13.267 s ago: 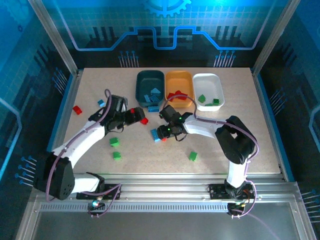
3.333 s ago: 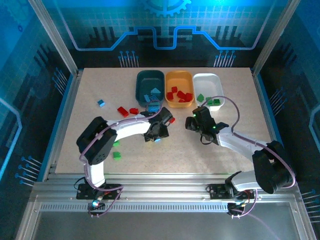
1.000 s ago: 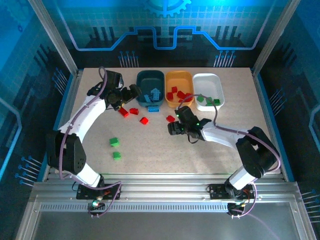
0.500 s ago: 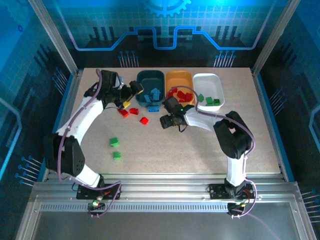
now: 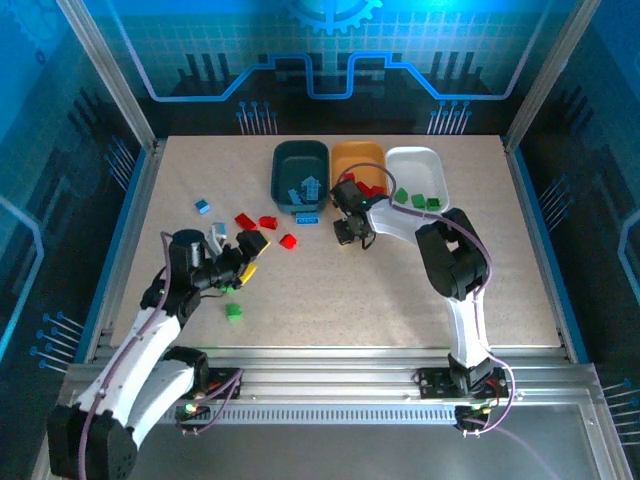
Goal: Sort the legos into containers by color
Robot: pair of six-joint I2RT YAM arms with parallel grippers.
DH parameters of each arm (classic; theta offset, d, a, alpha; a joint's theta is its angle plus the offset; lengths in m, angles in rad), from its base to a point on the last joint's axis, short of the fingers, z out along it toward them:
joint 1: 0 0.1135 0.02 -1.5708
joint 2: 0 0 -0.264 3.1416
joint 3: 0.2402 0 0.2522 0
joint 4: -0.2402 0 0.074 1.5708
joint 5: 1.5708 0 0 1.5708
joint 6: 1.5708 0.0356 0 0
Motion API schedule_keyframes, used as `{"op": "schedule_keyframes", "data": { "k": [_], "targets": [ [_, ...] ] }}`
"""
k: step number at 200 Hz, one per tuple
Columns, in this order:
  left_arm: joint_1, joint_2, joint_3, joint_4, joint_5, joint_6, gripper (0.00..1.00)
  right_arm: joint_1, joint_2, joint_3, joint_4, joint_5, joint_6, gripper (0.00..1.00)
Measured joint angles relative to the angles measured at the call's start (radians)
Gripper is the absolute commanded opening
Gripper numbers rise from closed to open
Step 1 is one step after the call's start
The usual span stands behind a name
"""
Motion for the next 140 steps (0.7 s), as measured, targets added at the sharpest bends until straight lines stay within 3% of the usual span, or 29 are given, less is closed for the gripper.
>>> {"op": "schedule_keyframes", "data": {
  "k": [46, 93, 114, 140],
  "targets": [
    [0.0, -0.051, 0.014, -0.076, -0.035, 0.042, 0.99, 0.006, -0.024, -0.032, 0.024, -0.012, 0.026, 0.26],
    [0.0, -0.051, 0.017, -0.167, -0.118, 0.075, 0.99, 0.064, -0.255, -0.1, 0.018, 0.018, 0.055, 0.29],
    [0.0, -0.035, 0.027, -0.217, -0.179, 0.091, 0.99, 0.031, -0.288, 0.001, -0.003, 0.038, 0.055, 0.3],
    [0.0, 0.005, 0.052, -0.291, -0.288, 0.125, 0.99, -0.039, -0.174, 0.244, -0.045, 0.051, 0.055, 0.3]
  ]
}}
